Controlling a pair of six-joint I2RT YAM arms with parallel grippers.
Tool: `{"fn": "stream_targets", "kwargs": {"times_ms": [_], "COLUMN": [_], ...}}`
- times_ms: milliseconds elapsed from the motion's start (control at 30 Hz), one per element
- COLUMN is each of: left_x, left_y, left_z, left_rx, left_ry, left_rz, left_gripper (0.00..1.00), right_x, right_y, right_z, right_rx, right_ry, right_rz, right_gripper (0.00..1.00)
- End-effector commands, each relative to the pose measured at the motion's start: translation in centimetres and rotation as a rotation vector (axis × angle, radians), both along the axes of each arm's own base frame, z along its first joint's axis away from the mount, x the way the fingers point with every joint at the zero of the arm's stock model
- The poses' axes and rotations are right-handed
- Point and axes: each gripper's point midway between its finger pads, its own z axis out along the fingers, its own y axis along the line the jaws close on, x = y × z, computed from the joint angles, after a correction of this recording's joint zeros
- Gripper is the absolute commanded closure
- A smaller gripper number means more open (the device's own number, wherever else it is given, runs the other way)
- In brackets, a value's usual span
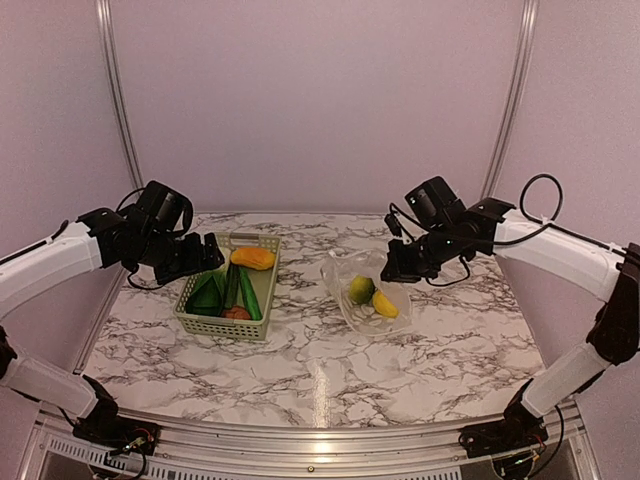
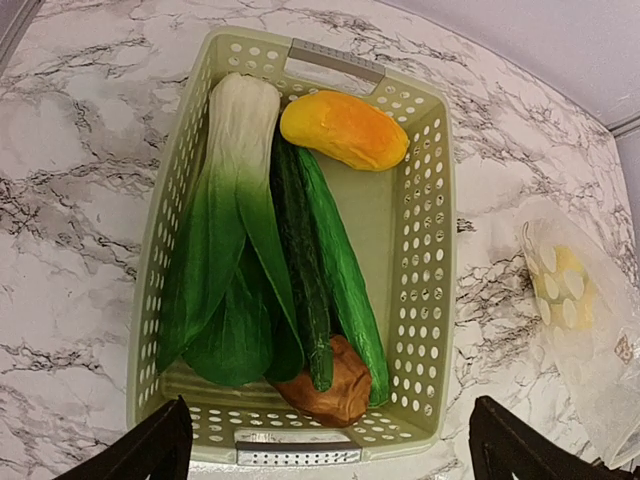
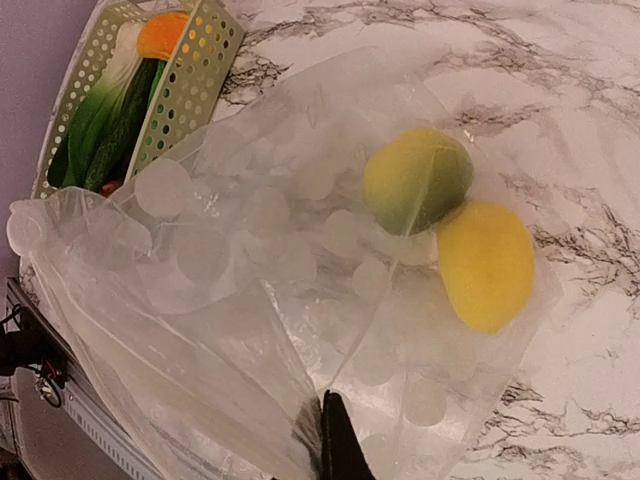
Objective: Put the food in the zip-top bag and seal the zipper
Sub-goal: Pick up the fake fruit from the bin.
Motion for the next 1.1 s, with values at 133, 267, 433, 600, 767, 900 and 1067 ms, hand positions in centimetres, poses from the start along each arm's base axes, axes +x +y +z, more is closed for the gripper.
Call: {"fn": "stream_targets", "kwargs": {"times_ms": [133,267,433,600,767,900,1067], "left_x": [0.8,0.4,0.4,0.7,1.5,3.0,4.8], "left_y": [1.4,2.2,2.7,2.3,1.8,0.3,-3.1], "left_z": [-1.2,-2.0,-3.2,-5.3,-6.2,-6.2,-5.9], "left_rx": [0.104,0.142,0.207,0.251,0.245,0.207,0.103], "left_ry": [-0.002,-0.008,0.004,0.081,0.107,0.103,0.125], "left_rz": [0.021,0.016,-0.010,-0.026,0.006,0.000,-0.052], "left_gripper": [0.07,0.09,0.14,0.15,0.14,0.14,0.26], "right_x": [0.4,0.9,0.7,1.5,2.2,2.3,2.6], "right_y": [1.1,2.4,3.0,3.7,4.3,4.5,4.4], "right_z": [2.3,2.9,2.9,4.2,5.0,4.1,4.0], "right_rx": [0.147,0.191,0.168,0.188,0.215,0.221,0.219], "right_ry": [-0.096,-0.122,-0.118,-0.144,-0.159,-0.138,-0.140], "right_rz": [-0.047,-0.019,0.037,0.042,0.033,0.022,0.005], "right_gripper": [0.99,0.99,0.99,0.99,0.98,0.98,0.98]}}
